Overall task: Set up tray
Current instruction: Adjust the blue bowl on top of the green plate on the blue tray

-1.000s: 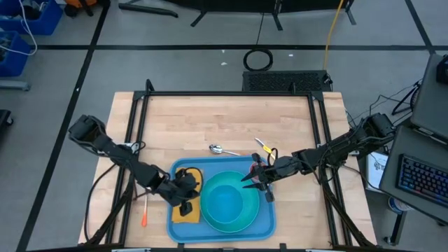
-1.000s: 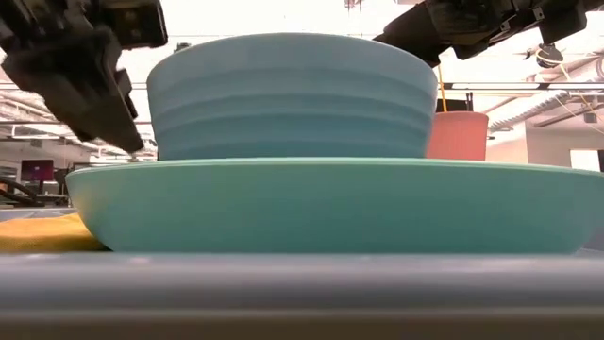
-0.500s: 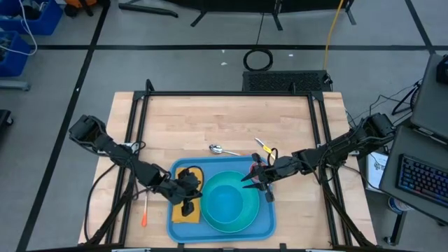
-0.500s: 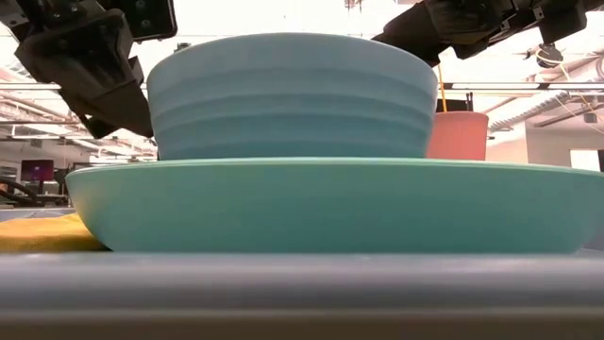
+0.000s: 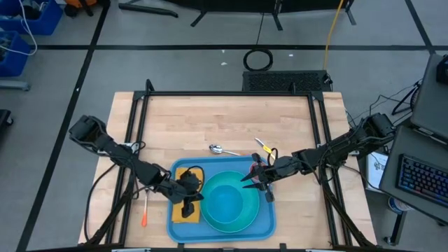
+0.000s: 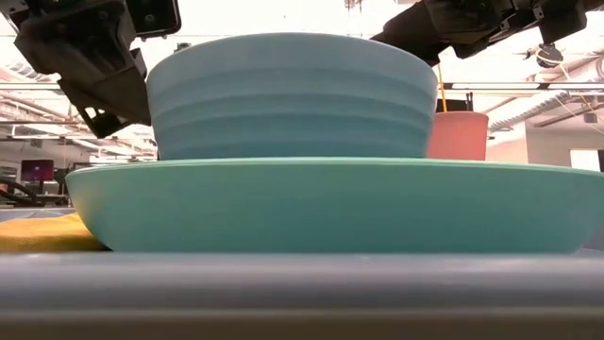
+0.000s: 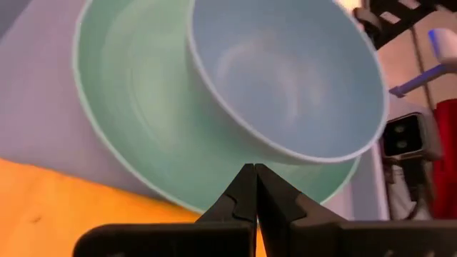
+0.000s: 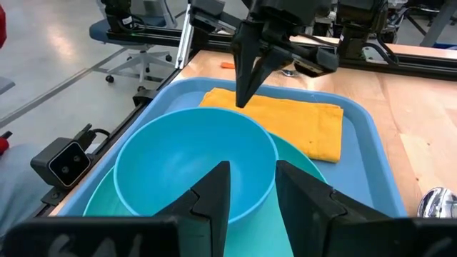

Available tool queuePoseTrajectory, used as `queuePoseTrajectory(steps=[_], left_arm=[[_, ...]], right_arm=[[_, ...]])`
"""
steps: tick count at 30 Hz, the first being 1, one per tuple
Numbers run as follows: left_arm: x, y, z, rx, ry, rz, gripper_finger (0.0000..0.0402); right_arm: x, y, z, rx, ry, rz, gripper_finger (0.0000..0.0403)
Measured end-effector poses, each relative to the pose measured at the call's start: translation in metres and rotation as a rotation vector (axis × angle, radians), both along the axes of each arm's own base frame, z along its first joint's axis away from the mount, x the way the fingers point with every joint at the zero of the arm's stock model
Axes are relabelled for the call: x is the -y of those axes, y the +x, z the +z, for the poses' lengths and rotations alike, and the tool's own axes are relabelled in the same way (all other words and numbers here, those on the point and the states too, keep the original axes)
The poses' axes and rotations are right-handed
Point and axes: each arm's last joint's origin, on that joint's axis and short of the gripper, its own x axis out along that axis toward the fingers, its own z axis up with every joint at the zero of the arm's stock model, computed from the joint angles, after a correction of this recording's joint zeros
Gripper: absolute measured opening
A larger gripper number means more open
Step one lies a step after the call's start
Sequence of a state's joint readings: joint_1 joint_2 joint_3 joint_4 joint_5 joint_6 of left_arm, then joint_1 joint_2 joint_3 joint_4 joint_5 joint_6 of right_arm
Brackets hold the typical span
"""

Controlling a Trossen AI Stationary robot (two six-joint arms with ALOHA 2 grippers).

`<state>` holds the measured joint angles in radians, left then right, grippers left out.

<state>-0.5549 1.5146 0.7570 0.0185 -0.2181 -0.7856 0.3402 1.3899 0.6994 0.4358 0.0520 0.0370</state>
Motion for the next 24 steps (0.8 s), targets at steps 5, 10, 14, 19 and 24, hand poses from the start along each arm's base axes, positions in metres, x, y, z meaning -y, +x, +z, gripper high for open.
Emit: queuePoseTrajectory(steps=[5, 10, 14, 19, 24], left_arm=[[-0.001, 0.003, -0.003, -0.009, -0.011, -0.003, 0.0001], [-0.001, 0.005, -0.005, -0.013, -0.023, -0.007, 0.0001], [-0.002, 0.008, -0.011, -0.030, -0.030, -0.012, 0.0001], [-0.002, 0.013, -0.020, -0.038, -0.039, -0.015, 0.0000], [-0.002, 0.018, -0.021, -0.012, -0.055, -0.019, 0.0000]], right_arm=[[0.000, 0.000, 0.000, 0.000, 0.000, 0.000, 0.0102], [0.000, 0.000, 0.000, -0.001, 0.000, 0.000, 0.0102], [0.000, 0.000, 0.000, -0.001, -0.001, 0.000, 0.0102], [0.000, 0.000, 0.000, -0.001, 0.000, 0.000, 0.0102], [0.000, 0.000, 0.000, -0.001, 0.000, 0.000, 0.0102]])
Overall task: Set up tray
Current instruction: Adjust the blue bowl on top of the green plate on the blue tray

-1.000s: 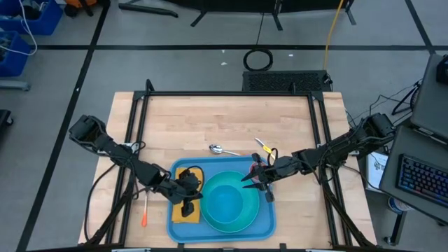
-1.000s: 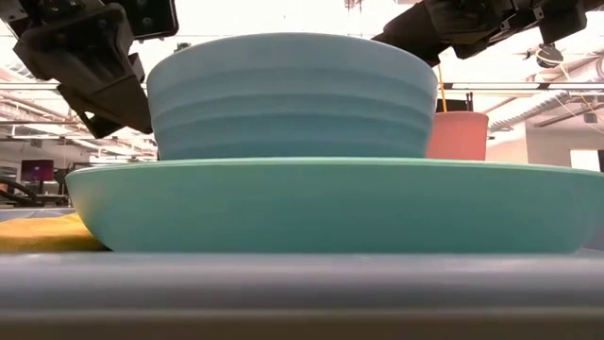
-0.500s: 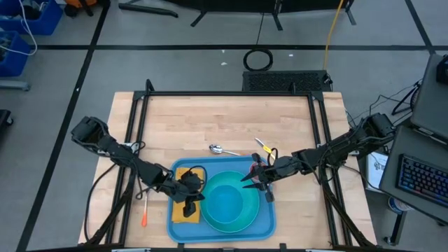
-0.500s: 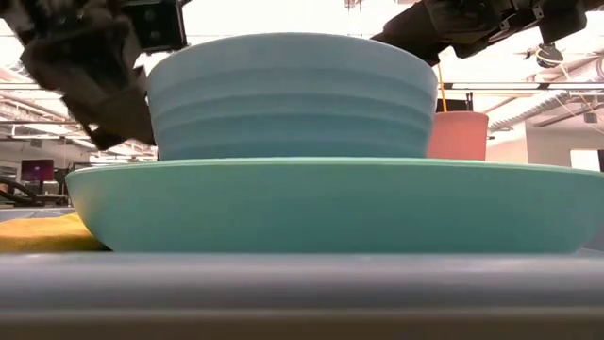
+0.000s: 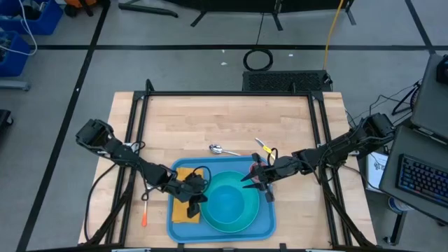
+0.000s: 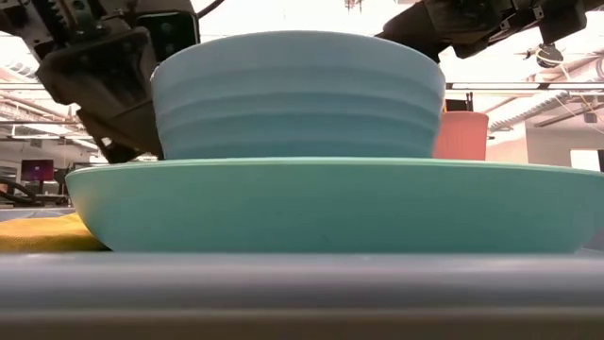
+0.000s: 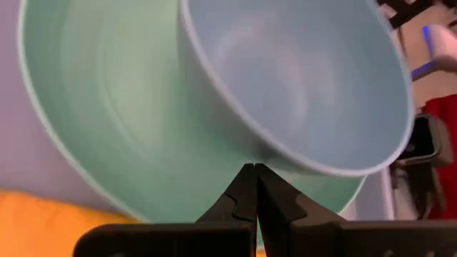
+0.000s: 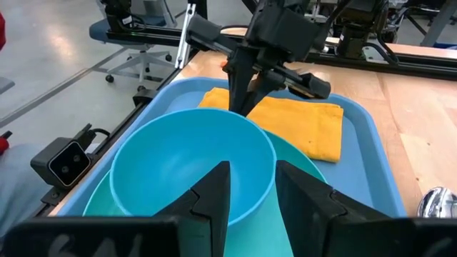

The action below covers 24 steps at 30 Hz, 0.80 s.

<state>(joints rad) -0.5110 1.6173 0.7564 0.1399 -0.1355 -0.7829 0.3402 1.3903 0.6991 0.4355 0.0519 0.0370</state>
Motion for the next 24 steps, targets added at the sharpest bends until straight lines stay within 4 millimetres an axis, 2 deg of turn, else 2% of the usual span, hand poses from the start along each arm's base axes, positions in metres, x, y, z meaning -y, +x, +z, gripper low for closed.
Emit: queuePoseTrajectory(steps=[24], left_arm=[[-0.0051, 0.0078, 0.0062, 0.110, 0.076, 0.015, 0.0001]], right_arm=[[0.0001, -0.0002, -0.0006, -0.006, -0.002, 0.000, 0.0102]])
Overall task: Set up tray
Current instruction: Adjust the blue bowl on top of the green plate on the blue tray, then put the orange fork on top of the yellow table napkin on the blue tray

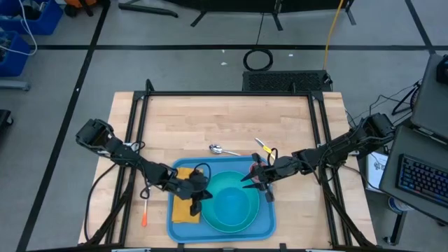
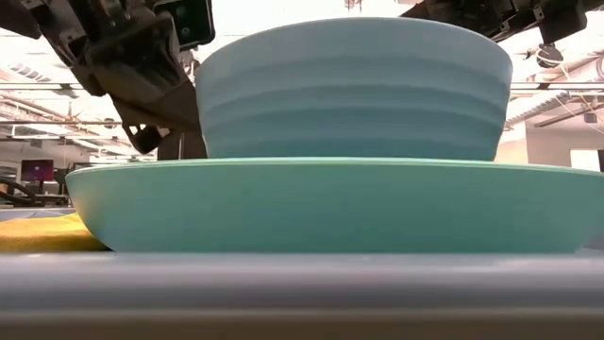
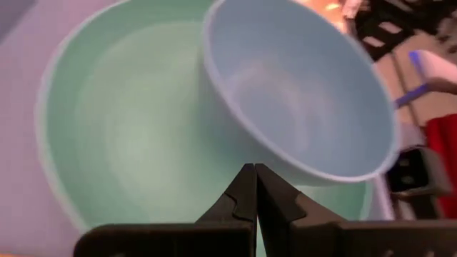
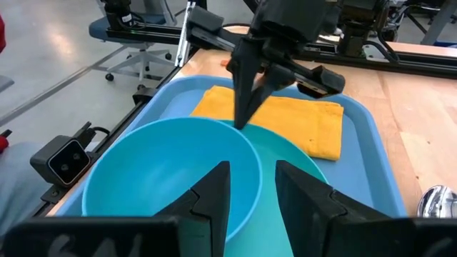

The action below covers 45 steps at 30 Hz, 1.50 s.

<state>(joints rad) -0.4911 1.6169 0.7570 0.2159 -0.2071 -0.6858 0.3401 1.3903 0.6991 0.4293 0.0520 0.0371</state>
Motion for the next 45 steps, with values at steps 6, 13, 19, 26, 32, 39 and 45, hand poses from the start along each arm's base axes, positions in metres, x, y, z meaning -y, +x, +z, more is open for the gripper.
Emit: queuePoseTrajectory(steps=[6, 13, 19, 26, 32, 39, 45], left_arm=[[0.003, -0.004, -0.002, -0.028, 0.018, -0.008, 0.0001], [0.012, -0.020, 0.002, -0.054, 0.077, 0.066, 0.0001], [0.015, -0.039, 0.005, -0.092, 0.114, 0.214, 0.0001], [0.016, -0.058, -0.005, -0.196, 0.106, 0.368, 0.0002], [0.015, -0.074, -0.007, -0.242, 0.095, 0.501, 0.0001], [0.006, -0.095, -0.006, -0.114, 0.145, 0.778, 0.0002], [-0.007, -0.091, 0.001, -0.137, 0.150, 0.818, 0.0028]], right_arm=[[0.000, -0.001, -0.002, -0.008, -0.003, 0.000, 0.0102], [0.003, -0.007, -0.011, 0.044, 0.015, -0.004, 0.0102], [0.003, -0.008, -0.010, 0.069, 0.002, 0.002, 0.0102], [0.003, -0.008, -0.007, 0.106, -0.049, 0.021, 0.0102], [0.005, -0.009, 0.000, 0.178, -0.155, 0.044, 0.0102], [0.009, -0.010, 0.007, 0.239, -0.289, -0.025, 0.0102], [0.012, -0.009, 0.021, 0.378, -0.364, -0.036, 0.0102]])
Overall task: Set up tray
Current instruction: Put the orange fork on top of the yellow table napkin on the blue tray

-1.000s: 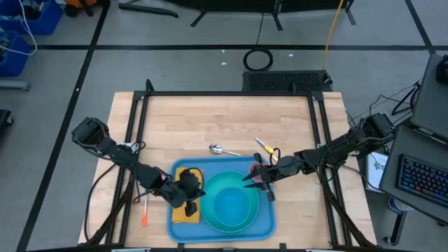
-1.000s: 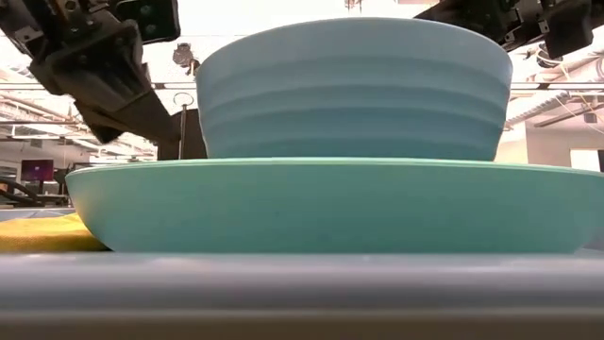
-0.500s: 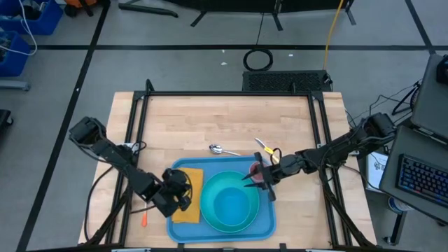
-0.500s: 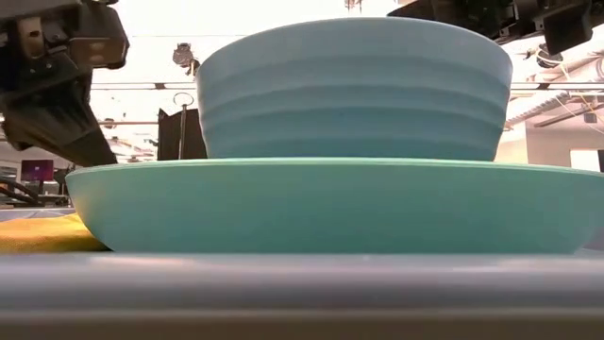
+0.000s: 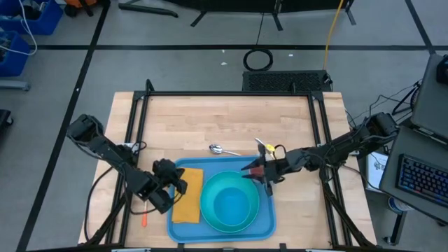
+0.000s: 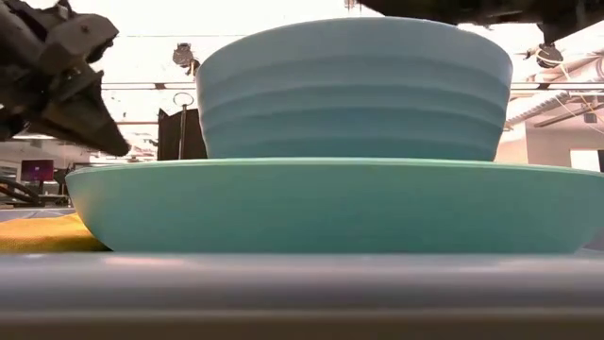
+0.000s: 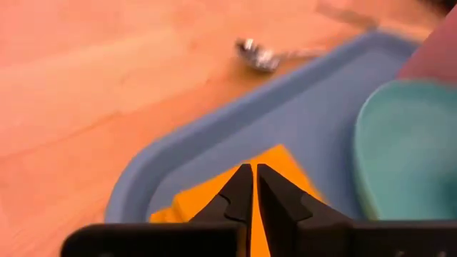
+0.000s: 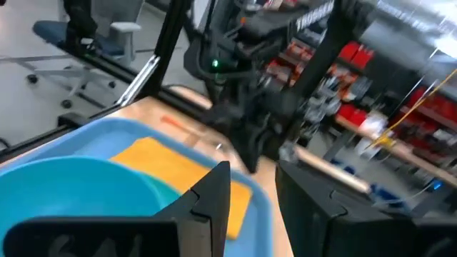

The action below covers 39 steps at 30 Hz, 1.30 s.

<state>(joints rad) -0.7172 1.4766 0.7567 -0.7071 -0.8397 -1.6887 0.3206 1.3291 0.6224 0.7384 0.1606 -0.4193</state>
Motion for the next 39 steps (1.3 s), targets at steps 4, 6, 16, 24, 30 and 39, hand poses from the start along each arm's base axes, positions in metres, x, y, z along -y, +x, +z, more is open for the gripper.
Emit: queuePoseTrajectory(steps=[4, 6, 16, 24, 30, 39], left_arm=[[-0.005, -0.001, 0.001, -0.118, -0.176, 0.035, 0.0020], [-0.004, -0.002, 0.000, -0.153, -0.237, 0.044, 0.0007], [0.015, -0.020, -0.002, -0.151, -0.451, 0.179, 0.0016], [0.027, -0.031, 0.022, -0.173, -0.477, 0.254, 0.0017], [0.033, -0.038, 0.032, -0.250, -0.530, 0.322, 0.0043], [0.044, -0.053, 0.030, -0.334, -0.608, 0.381, 0.0158]], right_arm=[[0.007, -0.005, 0.013, 0.062, -0.012, -0.019, 0.0102], [0.011, -0.008, 0.020, 0.085, -0.023, -0.029, 0.0102], [0.035, -0.036, 0.057, 0.198, -0.071, -0.101, 0.0102], [0.051, -0.043, 0.067, 0.242, -0.112, -0.168, 0.0102], [0.057, -0.042, 0.067, 0.240, -0.117, -0.195, 0.0102], [0.060, -0.042, 0.065, 0.219, -0.123, -0.205, 0.0102]])
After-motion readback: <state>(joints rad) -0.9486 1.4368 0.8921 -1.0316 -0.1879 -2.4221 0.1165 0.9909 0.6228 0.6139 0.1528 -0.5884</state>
